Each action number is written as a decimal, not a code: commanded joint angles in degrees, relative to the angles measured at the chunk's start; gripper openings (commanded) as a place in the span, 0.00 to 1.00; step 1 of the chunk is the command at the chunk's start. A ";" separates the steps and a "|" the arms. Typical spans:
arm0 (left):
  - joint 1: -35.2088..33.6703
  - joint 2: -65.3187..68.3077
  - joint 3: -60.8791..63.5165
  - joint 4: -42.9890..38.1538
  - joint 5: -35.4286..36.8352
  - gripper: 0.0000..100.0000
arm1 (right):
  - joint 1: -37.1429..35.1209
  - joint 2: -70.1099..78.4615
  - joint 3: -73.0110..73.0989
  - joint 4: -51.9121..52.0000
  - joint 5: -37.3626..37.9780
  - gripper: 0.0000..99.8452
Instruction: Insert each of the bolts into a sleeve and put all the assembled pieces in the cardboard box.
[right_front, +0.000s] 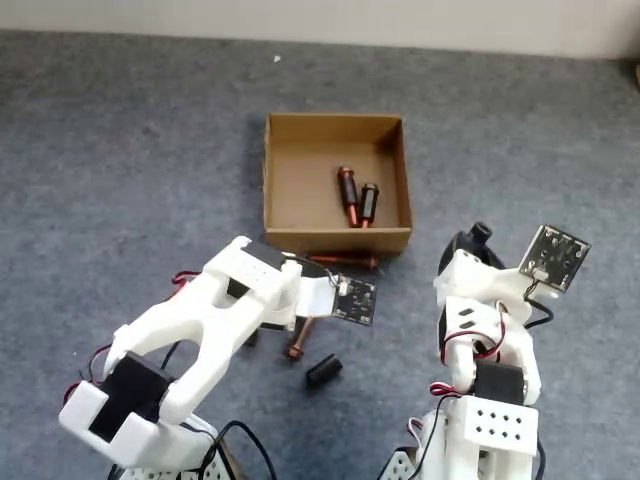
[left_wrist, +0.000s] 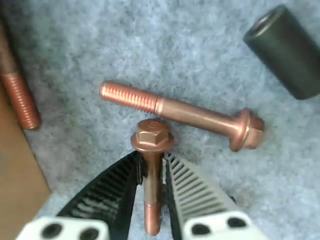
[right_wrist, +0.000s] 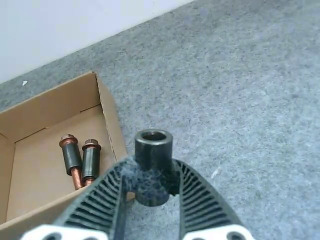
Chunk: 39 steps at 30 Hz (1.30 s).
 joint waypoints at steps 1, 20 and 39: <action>0.40 -3.65 -1.63 -1.41 4.84 0.01 | 0.57 -1.01 -0.22 -2.07 -0.35 0.00; -6.46 -45.05 -1.19 -1.23 28.48 0.01 | -5.32 -1.36 1.10 -2.07 -0.35 0.00; -10.24 -84.09 12.18 -1.23 51.60 0.01 | -13.14 -1.45 -1.89 1.45 8.26 0.00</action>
